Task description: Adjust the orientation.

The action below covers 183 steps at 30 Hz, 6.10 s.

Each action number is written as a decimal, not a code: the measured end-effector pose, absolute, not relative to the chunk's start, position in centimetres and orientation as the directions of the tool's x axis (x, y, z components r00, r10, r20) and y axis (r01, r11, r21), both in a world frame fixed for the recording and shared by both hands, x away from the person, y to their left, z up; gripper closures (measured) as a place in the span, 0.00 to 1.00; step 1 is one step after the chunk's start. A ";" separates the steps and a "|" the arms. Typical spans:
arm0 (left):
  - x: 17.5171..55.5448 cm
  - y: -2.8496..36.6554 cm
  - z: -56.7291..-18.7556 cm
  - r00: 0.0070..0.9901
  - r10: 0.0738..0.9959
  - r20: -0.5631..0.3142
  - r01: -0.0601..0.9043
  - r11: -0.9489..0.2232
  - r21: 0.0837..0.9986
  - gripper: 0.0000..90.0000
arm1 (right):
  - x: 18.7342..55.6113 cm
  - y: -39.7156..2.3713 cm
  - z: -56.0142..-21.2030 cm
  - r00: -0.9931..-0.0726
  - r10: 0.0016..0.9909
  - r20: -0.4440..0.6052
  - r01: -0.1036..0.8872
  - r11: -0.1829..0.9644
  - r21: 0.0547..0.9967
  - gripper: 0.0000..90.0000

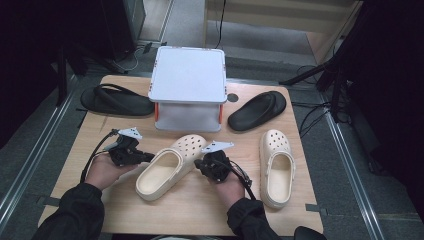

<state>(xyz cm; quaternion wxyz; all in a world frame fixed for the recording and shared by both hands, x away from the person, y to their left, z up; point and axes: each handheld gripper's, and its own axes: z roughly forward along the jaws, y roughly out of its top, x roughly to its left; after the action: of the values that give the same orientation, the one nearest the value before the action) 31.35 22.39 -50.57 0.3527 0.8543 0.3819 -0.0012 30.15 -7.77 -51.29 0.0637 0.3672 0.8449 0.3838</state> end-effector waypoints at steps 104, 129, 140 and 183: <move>31.3 23.4 -48.9 0.595 0.738 -0.318 0.725 -0.322 0.609 0.48 | 27.8 -22.3 -45.5 -0.556 0.802 0.219 0.652 0.258 0.713 0.61; 31.8 23.3 -49.1 0.612 0.723 -0.322 0.715 -0.330 0.617 0.49 | 25.9 -29.2 -44.3 -0.423 0.879 0.222 0.665 0.134 0.734 0.62; 32.1 22.9 -49.1 0.626 0.713 -0.316 0.706 -0.346 0.618 0.49 | 25.3 -31.4 -44.5 -0.347 0.917 0.197 0.673 0.098 0.733 0.57; 32.0 22.7 -49.1 0.639 0.710 -0.297 0.689 -0.356 0.631 0.49 | 29.8 -32.5 -49.1 -0.166 0.957 0.239 0.742 -0.039 0.669 0.64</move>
<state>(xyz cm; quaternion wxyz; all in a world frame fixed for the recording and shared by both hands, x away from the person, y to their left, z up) 31.97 22.72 -49.08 0.3759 0.8234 0.4248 0.0136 29.80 -32.49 -49.11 0.1516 0.6277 0.6765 0.3540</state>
